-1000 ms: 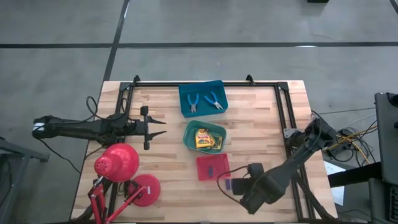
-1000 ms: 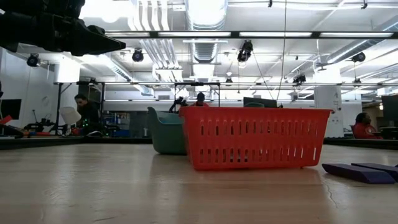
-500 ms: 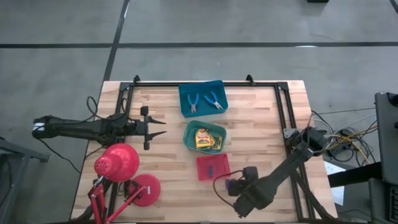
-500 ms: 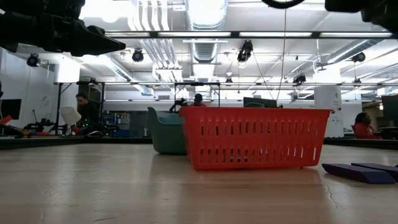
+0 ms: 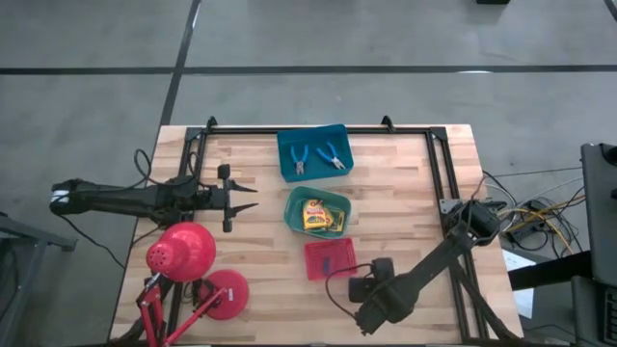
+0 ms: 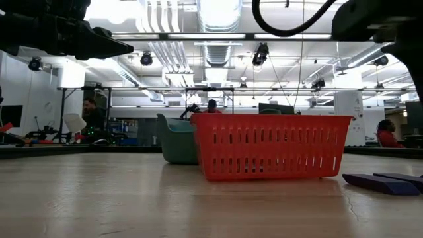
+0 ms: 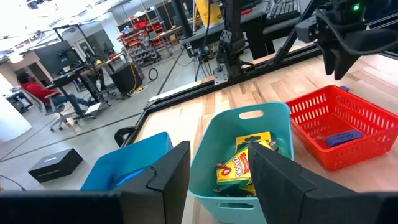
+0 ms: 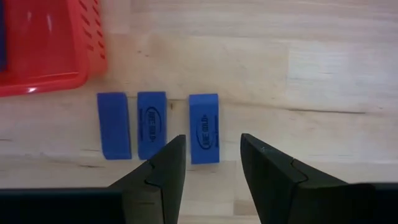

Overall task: Pick & Place School Supplies
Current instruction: Put the violet eraser in the red bin

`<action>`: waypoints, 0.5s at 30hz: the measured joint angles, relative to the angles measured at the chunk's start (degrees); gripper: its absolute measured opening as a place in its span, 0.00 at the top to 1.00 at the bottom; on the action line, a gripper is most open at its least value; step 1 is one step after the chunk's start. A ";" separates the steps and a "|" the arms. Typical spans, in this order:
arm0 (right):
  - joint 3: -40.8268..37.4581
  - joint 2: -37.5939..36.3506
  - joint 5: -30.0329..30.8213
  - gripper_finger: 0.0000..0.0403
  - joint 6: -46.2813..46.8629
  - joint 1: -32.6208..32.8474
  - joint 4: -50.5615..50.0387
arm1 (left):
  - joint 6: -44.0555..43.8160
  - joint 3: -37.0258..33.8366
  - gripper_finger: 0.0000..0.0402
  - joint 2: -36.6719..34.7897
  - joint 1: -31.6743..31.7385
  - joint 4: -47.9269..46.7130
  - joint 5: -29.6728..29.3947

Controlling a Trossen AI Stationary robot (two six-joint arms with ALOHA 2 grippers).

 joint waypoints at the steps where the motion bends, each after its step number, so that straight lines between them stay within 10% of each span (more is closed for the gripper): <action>1: -0.03 0.16 0.01 0.63 -0.07 0.01 0.18 | 0.00 0.00 0.58 0.00 0.02 0.00 0.02; 15: -0.95 3.06 0.10 0.63 -0.24 0.05 4.57 | 0.00 0.00 0.58 0.00 0.02 -0.02 0.00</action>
